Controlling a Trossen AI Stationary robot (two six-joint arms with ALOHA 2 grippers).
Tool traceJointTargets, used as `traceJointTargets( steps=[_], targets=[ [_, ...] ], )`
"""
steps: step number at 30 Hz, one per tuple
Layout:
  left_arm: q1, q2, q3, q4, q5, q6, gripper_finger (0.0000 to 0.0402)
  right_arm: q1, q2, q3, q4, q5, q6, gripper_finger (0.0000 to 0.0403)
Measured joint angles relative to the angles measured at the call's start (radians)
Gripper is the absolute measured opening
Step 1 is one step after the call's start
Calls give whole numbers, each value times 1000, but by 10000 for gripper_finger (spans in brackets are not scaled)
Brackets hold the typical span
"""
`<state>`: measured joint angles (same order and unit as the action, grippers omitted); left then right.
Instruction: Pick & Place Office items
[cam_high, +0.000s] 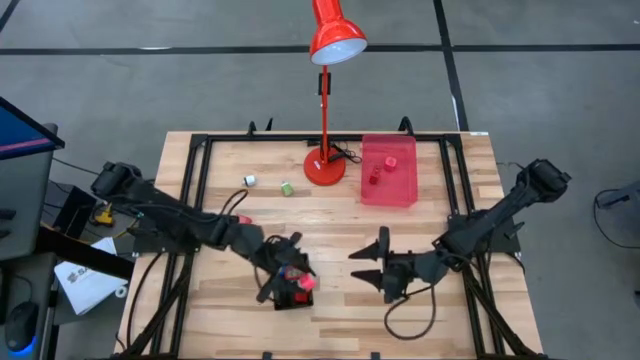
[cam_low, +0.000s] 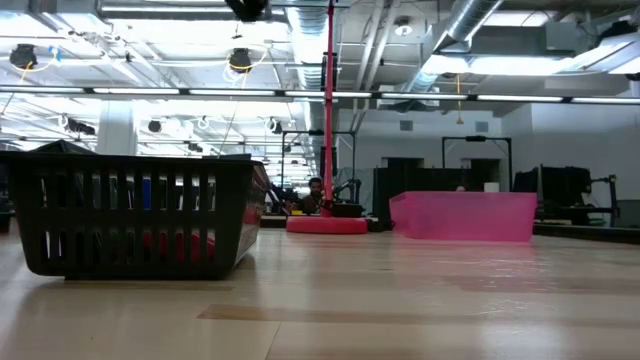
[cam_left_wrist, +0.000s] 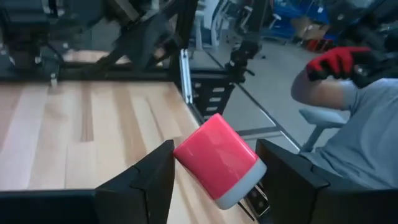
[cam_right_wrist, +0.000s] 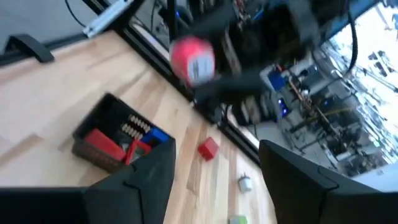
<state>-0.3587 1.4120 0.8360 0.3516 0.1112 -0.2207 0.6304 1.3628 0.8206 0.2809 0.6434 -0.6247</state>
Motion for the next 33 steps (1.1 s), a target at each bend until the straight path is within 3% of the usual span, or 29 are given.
traceJointTargets(
  steps=[11, 21, 33],
  targets=[
    [86, 77, 0, 156, 105, 0, 194, -41, 50, 12, 58, -98, 63, 259],
    [92, 78, 0, 182, 105, 3, 195, -84, 153, 98, 119, -172, -18, 266],
    [89, 94, 1, 190, 104, 3, 195, -134, 258, 237, 39, -229, -41, 266]
  ],
)
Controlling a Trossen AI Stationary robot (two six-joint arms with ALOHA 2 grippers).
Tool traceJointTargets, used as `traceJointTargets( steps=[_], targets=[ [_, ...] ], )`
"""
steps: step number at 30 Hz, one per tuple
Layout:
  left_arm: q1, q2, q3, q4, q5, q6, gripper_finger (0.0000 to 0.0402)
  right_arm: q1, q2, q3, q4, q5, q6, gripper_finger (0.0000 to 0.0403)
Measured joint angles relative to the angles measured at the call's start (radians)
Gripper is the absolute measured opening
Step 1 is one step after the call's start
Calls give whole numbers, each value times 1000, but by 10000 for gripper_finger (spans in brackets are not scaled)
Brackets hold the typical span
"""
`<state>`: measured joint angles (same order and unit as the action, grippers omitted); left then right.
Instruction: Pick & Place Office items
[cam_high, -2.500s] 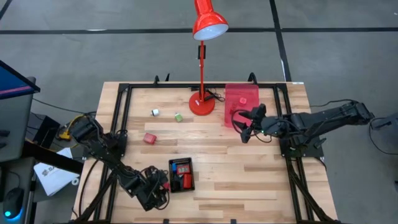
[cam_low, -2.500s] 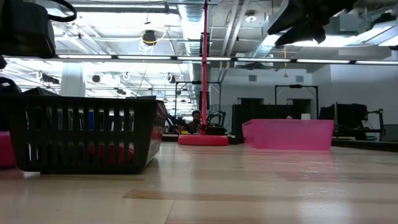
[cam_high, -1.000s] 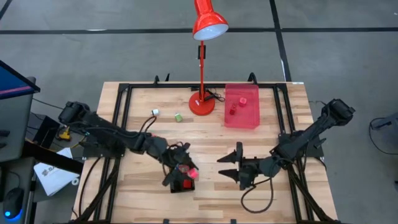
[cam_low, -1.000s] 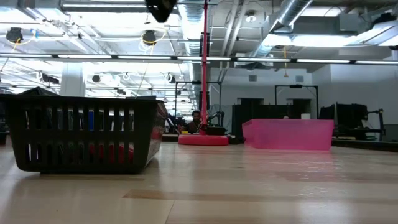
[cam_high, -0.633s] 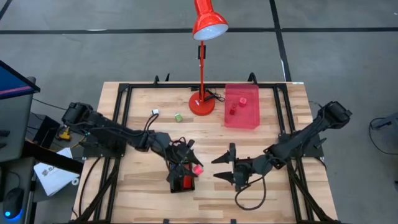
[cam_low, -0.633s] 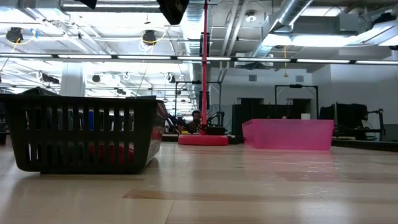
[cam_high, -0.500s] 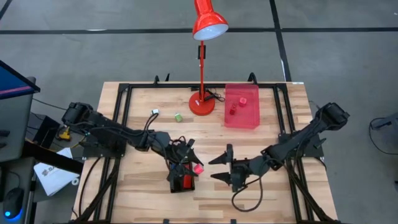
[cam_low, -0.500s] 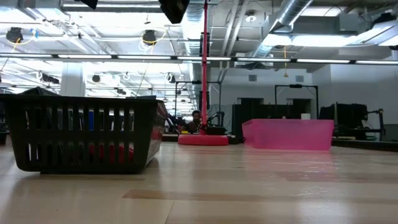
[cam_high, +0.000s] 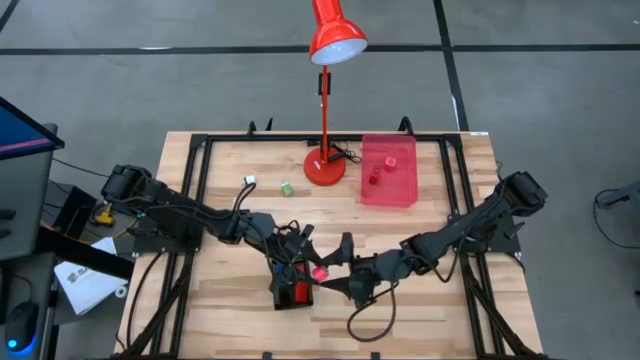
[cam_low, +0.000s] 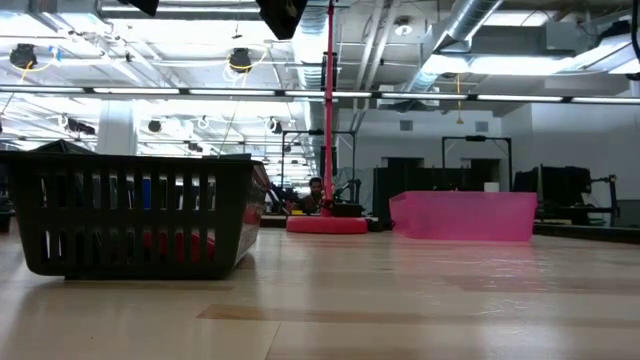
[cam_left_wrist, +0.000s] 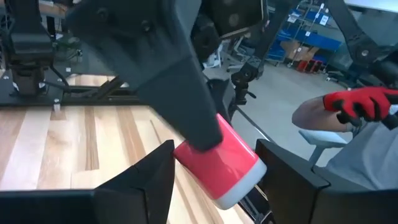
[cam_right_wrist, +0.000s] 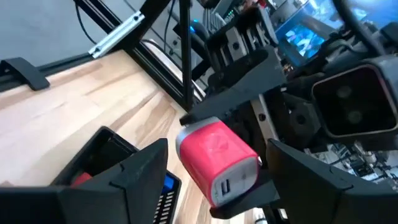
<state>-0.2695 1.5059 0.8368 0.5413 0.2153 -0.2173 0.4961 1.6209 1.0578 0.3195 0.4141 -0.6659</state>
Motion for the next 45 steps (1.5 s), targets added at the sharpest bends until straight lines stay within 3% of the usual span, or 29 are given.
traceJointTargets(
  steps=[13, 26, 45],
  targets=[
    [0, 0, 0, -5, 0, 0, 197, -8, 42, 54, -67, -14, 11, 253],
    [-1, 0, 0, -22, 4, -6, 197, 2, 41, 54, -84, -16, -9, 135],
    [13, -81, -1, -81, -69, 92, 260, 77, 41, 54, -117, 92, 40, 127]
  ],
)
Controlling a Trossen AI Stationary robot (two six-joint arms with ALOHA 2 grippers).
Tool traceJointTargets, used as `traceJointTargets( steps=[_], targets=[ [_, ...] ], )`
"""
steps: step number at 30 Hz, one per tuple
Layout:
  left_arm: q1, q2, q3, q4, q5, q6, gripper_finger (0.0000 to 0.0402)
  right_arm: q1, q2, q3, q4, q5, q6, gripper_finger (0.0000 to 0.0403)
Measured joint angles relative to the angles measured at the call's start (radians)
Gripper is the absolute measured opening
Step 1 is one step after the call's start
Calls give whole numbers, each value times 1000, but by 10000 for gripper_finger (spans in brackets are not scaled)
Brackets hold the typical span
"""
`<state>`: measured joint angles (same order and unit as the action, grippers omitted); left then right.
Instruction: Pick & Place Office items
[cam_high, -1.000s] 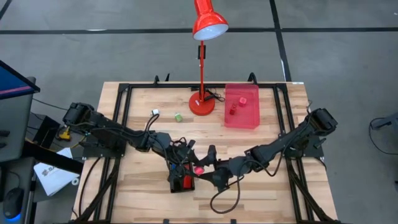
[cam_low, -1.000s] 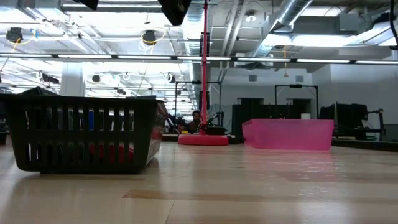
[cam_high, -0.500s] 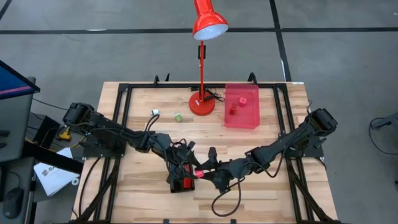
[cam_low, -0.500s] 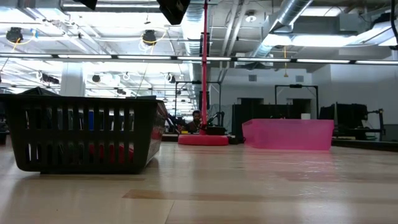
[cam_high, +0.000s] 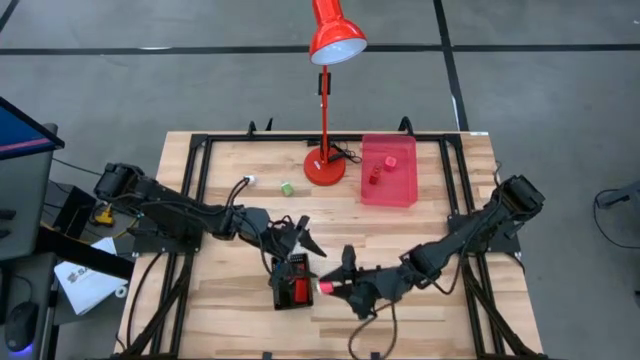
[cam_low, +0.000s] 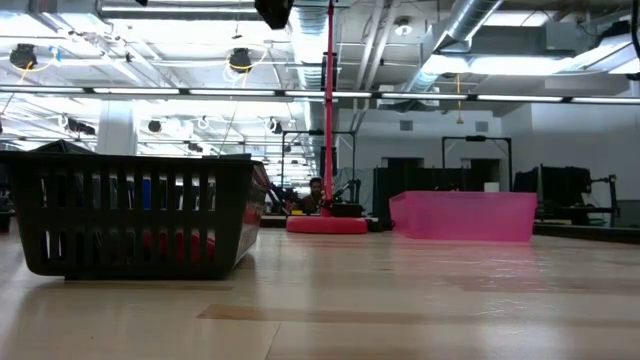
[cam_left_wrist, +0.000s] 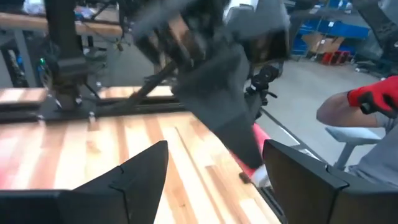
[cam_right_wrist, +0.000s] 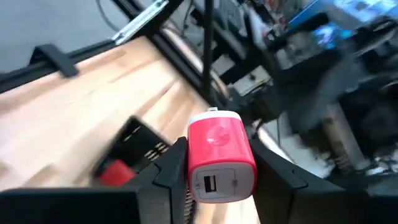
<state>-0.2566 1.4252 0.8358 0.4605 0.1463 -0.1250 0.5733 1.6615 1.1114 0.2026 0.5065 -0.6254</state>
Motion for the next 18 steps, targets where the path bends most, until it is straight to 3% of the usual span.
traceJointTargets(
  steps=[6, 10, 14, 18],
  targets=[
    [-21, -149, 0, -233, -105, 39, 260, 40, -2, 0, -179, 147, 152, 127],
    [-66, -267, -6, -434, -227, 29, 257, 61, -43, 0, -380, 169, 372, 127],
    [-146, -374, -109, -418, -374, 12, 258, 75, -130, -48, -459, 204, 543, 127],
    [-204, -462, -254, -268, -521, 21, 255, 61, -254, -141, -459, 340, 677, 127]
  ],
)
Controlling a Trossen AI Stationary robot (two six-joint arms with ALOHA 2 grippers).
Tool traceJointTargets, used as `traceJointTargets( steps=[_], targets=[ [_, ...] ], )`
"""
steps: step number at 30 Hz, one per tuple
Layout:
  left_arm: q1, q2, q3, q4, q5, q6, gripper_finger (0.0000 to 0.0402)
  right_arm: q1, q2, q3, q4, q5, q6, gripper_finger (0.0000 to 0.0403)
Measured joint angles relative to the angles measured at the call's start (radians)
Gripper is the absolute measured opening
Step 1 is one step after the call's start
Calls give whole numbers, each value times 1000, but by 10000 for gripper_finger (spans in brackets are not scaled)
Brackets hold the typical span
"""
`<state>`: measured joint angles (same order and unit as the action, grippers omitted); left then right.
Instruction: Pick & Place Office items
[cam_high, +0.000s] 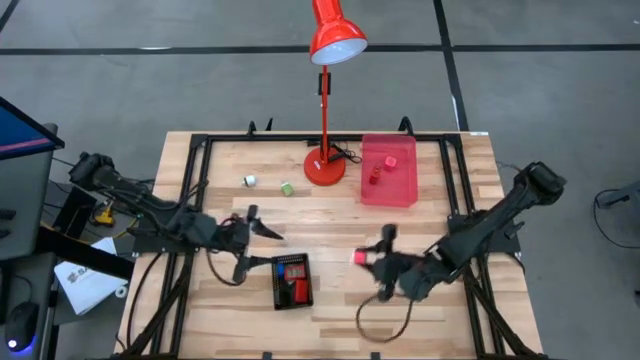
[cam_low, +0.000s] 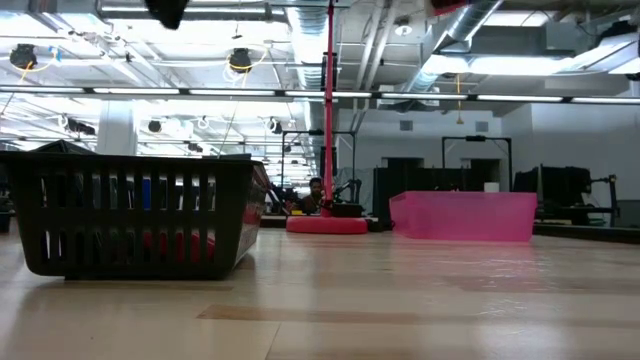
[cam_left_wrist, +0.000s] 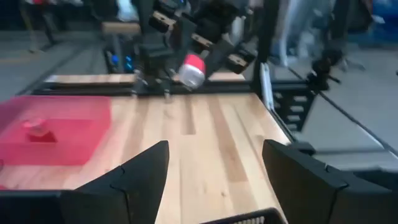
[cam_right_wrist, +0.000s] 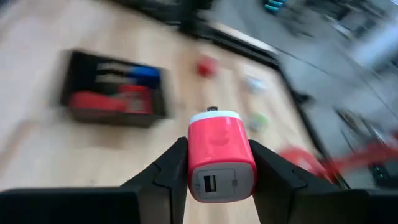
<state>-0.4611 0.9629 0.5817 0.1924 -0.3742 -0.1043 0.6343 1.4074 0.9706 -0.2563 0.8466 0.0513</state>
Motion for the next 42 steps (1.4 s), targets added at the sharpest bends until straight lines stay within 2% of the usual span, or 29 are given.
traceJointTargets(
  steps=[3, 6, 8, 12, 15, 20, 23, 26, 30, 36, 42],
  targets=[
    [-8, -37, -89, 124, -47, 31, 253, -58, -95, -84, -41, 114, 172, 126],
    [-3, -69, -113, 183, -57, 44, 253, -158, -194, -173, -102, 175, 385, 126],
    [-7, -81, -115, 185, -52, 46, 253, -242, -251, -234, -112, 174, 503, 129],
    [-16, -87, -115, 185, -40, 54, 253, -439, -341, -332, -106, 116, 633, 135],
    [-16, -87, -115, 187, -39, 58, 253, -612, -377, -353, -106, 21, 668, 131],
    [-16, -86, -115, 203, -39, 64, 253, -902, -386, -342, -100, -202, 706, 127],
    [-16, -86, -115, 206, -39, 64, 253, -1068, -359, -342, -109, -367, 714, 133],
    [-16, -86, -115, 206, -39, 64, 253, -1189, -304, -341, -120, -481, 704, 140],
    [-18, -86, -115, 205, -29, 64, 253, -1246, -203, -342, -115, -565, 649, 135],
    [-18, -86, -115, 198, -14, 63, 253, -1234, -63, -341, -29, -562, 573, 133],
    [-18, -86, -115, 190, -14, 43, 253, -1229, -19, -342, -1, -535, 476, 157]
  ],
)
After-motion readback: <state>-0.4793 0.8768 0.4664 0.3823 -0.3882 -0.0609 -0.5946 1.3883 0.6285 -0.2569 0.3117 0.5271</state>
